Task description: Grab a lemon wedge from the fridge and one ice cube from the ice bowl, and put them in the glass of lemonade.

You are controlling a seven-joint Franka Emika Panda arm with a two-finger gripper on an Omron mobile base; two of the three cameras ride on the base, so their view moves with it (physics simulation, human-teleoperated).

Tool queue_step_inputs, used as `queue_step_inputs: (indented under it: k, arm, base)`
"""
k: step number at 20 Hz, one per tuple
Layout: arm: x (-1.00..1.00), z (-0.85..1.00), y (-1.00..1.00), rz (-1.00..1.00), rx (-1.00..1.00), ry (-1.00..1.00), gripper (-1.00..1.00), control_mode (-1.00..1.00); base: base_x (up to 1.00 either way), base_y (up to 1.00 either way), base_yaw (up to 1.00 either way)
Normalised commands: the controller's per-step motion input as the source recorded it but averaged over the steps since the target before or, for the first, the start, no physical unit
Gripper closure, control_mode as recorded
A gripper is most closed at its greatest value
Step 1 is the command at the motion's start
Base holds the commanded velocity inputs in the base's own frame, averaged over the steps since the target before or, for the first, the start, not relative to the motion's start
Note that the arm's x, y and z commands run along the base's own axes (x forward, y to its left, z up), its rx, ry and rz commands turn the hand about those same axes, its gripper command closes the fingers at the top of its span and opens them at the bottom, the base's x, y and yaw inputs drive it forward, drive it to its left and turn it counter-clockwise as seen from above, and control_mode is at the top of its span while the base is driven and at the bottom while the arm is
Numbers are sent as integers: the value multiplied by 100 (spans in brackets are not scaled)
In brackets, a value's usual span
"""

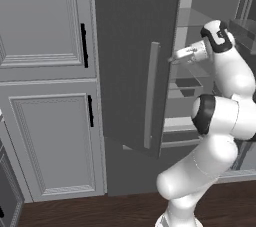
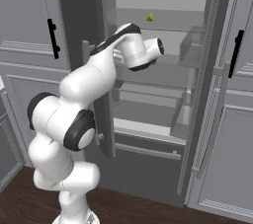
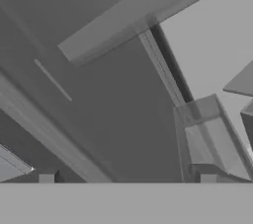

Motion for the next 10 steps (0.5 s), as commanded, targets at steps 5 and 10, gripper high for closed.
queue_step_inputs:
  k: [5,10]
  arm:
    - [-34,-4,45,12,1,-14,-100,-100]
    - [-69,0,57,14,1,-21,-100,-100]
  base:
    - [0,0,0]
    - [0,0,0]
